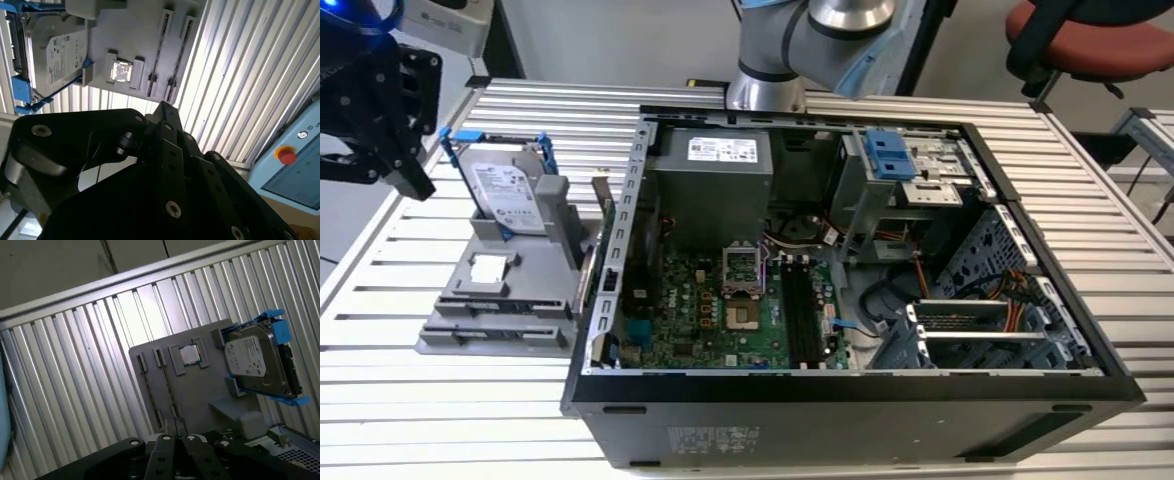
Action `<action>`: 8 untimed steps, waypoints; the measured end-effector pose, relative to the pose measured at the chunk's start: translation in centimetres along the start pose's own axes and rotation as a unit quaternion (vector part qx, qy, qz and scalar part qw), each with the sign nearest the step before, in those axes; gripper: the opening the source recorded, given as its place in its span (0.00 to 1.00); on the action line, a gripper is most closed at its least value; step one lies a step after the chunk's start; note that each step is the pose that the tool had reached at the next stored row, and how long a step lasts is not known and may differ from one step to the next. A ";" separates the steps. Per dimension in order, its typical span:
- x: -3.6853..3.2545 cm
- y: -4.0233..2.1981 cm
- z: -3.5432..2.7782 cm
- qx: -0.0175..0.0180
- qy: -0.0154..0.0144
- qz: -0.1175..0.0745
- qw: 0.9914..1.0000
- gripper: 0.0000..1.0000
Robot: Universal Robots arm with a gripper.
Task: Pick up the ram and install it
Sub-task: 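Pick up the ram and move it above insertion slot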
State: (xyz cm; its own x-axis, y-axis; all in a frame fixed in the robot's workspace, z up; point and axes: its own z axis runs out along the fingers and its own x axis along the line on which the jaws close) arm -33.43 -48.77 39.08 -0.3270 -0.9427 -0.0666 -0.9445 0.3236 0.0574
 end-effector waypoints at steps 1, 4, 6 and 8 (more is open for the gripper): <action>-0.04 0.00 0.02 0.000 0.000 -0.003 1.000 0.00; -0.06 0.03 0.01 0.008 -0.002 -0.010 1.000 0.00; -0.06 0.03 0.01 0.019 -0.004 -0.015 1.000 0.00; -0.06 0.02 0.02 0.021 -0.001 -0.027 0.999 0.00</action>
State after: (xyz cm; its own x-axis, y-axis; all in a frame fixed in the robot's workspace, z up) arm -33.42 -48.70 39.06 -0.2762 -0.9585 -0.0700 -0.9611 0.2761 0.0119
